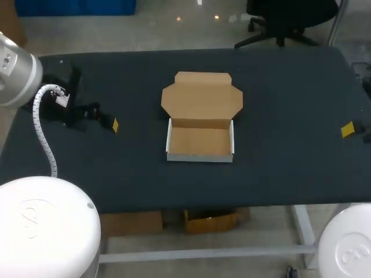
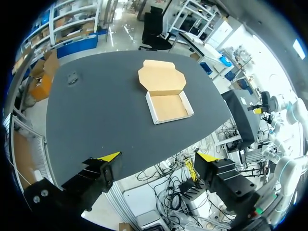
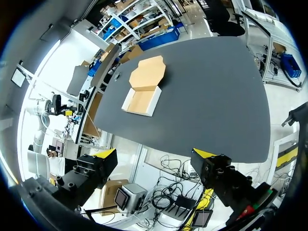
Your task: Assemble the packaging by folding the flat box into shape, placing the metal phone stand inside, and closing the box properly
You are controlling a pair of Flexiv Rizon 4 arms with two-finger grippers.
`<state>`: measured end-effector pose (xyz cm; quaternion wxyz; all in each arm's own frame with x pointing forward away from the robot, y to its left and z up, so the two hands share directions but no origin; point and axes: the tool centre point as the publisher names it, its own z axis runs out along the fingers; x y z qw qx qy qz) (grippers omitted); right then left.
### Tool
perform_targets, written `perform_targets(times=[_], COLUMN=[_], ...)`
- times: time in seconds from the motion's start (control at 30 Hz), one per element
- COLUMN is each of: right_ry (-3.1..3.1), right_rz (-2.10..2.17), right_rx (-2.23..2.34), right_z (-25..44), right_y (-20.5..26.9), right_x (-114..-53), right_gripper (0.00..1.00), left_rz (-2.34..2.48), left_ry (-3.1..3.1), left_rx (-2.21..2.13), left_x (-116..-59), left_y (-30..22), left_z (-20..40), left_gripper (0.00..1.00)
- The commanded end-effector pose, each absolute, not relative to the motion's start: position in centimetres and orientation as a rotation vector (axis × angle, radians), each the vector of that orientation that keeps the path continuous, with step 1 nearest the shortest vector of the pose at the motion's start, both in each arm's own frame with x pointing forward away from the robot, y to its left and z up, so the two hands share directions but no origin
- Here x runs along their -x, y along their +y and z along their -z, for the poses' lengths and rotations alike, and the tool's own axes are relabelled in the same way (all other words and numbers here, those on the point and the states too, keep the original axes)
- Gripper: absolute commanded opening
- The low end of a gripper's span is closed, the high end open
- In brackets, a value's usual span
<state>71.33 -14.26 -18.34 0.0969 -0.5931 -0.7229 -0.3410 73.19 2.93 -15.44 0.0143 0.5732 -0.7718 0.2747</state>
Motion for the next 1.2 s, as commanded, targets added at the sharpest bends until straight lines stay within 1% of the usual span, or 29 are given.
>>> perform_targets(times=[0.03,0.57,0.77,1.2], right_ry=[-2.140,-2.140,-2.140,-2.140], right_rz=[1.008,1.008,1.008,1.008], right_rx=[1.753,1.753,1.753,1.753], right_z=[18.2,18.2,18.2,18.2], right_y=[-14.3,-14.3,-14.3,-14.3], right_x=[-71.3,-71.3,-71.3,-71.3], right_gripper=[1.00,1.00,1.00,1.00], left_rz=[-0.831,-0.678,-0.608,-0.412], left_ry=[-2.392,-2.331,-2.238,-2.075], left_rx=[-1.793,-1.954,-2.028,-2.204], left_x=[-74.4,-78.2,-80.6,-83.9], left_y=[2.6,3.0,4.5,6.5], left_z=[16.1,19.0,20.7,25.3], left_gripper=[1.00,1.00,1.00,1.00])
